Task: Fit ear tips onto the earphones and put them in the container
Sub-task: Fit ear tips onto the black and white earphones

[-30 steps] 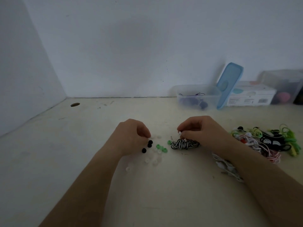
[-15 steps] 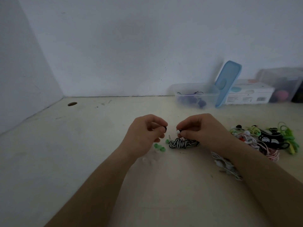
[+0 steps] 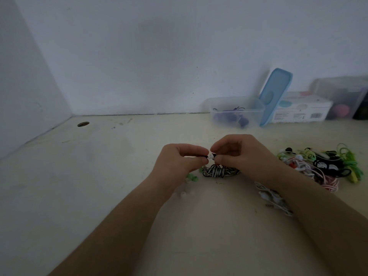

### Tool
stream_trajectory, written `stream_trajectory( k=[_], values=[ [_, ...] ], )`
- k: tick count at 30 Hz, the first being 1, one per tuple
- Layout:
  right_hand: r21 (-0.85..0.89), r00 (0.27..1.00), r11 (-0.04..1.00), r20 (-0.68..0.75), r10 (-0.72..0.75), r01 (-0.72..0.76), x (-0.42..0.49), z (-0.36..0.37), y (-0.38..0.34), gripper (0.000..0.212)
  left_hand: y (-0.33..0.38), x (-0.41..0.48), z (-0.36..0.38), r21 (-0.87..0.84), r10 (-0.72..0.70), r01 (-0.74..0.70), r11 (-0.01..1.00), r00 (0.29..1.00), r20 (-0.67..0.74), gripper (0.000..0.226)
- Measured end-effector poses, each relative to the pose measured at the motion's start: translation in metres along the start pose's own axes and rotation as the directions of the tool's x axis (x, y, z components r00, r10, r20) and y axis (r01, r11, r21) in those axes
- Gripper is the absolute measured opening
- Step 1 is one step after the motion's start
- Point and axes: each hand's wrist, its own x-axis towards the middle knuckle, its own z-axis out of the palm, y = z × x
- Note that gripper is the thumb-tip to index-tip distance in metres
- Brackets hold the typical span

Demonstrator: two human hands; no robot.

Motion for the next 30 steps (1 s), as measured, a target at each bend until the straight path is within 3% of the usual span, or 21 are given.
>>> stream_trajectory(
  k=[9,30],
  values=[
    [-0.02,1.0,1.0,0.008,-0.004,0.005,0.0009,0.0006,0.002,0.012,-0.0002,-0.0016,-0.0002,-0.095,0.028,-0.025,0.995,0.999,0.029,0.024],
    [0.002,0.999,1.0,0.033,-0.02,0.019,0.0008,-0.0004,0.0014,0.013,0.0049,-0.0037,0.0022,-0.036,0.078,-0.079,0.996,0.997,-0.014,0.025]
  ],
)
